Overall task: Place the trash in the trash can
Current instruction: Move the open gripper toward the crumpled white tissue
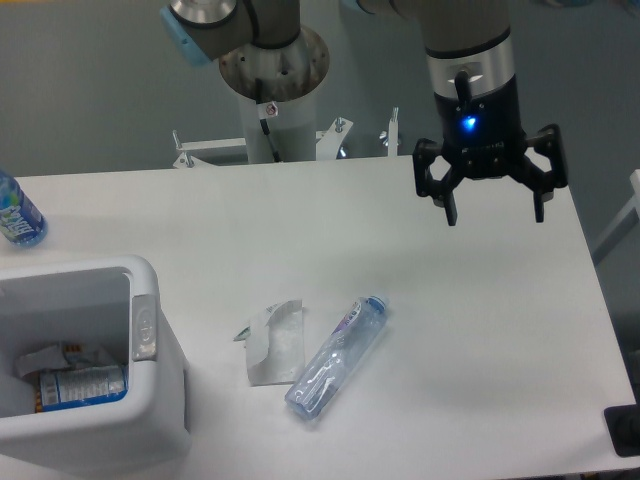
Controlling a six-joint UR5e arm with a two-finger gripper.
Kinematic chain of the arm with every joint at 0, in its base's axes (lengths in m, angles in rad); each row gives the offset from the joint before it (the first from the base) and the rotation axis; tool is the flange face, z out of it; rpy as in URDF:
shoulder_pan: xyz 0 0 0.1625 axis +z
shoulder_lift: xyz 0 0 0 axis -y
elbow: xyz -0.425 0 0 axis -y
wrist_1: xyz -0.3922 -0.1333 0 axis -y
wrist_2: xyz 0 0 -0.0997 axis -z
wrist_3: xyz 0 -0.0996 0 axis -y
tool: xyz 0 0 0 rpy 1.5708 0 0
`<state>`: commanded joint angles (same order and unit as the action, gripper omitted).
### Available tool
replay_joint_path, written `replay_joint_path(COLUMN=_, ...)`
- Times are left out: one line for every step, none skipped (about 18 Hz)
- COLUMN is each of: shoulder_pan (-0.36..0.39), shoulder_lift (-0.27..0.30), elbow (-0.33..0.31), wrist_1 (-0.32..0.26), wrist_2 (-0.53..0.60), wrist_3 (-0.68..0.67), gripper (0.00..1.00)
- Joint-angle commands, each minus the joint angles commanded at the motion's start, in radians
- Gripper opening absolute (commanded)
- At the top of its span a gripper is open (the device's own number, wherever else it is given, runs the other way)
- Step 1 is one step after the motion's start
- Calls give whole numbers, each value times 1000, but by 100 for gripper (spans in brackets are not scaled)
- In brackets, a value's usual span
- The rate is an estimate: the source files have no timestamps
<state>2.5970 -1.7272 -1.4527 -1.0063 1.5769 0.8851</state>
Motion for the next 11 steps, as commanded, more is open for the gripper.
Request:
replay_joint_path(shoulder_pan=0, shoulder_lift=2, elbow=0, wrist_1=0, wrist_2=0, wrist_3=0, gripper=100)
replay_joint_path(shoulder_pan=0, shoulder_lift=2, elbow=-3, wrist_1=0, wrist_2=0, wrist_3=2, gripper=100)
replay_joint_path(shoulder_pan=-2, shoulder_lift=2, elbow=-9, wrist_1=2, wrist_2=2, wrist_3=2, gripper=100)
replay_joint_path(shoulder_pan=-2, shoulder_lift=3, elbow=-9, wrist_1=3, wrist_2=0, wrist_3=2, gripper=100)
replay_joint_path(shoulder_pan=-2, shoulder_lift=3, elbow=-11, wrist_1=3, wrist_2=0, wrist_3=0, gripper=100)
replay_joint_path(shoulder_pan=-2, shoulder_lift=3, elbow=-11, wrist_1=3, wrist_2=2, wrist_3=-2, gripper=100)
replay_joint_path(shoulder_pan=-3, shoulder_lift=3, elbow=-11, wrist_1=2, wrist_2=2, wrist_3=-3, gripper=100)
replay_joint_path(shoulder_pan=-5, shoulder_lift=3, elbow=-11, wrist_1=0, wrist_2=0, wrist_3=-5, gripper=100)
replay_joint_path(shoulder_pan=-6, shoulder_lift=2, elbow=-12, wrist_1=3, wrist_2=-2, wrist_3=-8, gripper=100)
replay_joint_path(shoulder_pan=-8, shoulder_lift=0, elbow=-15, wrist_1=3, wrist_2=-3, wrist_3=-11, gripper=100)
replay_joint_path(shoulder_pan=-8, shoulder_lift=0, elbow=-21, wrist_1=3, wrist_2=-5, wrist_3=-9, gripper=100)
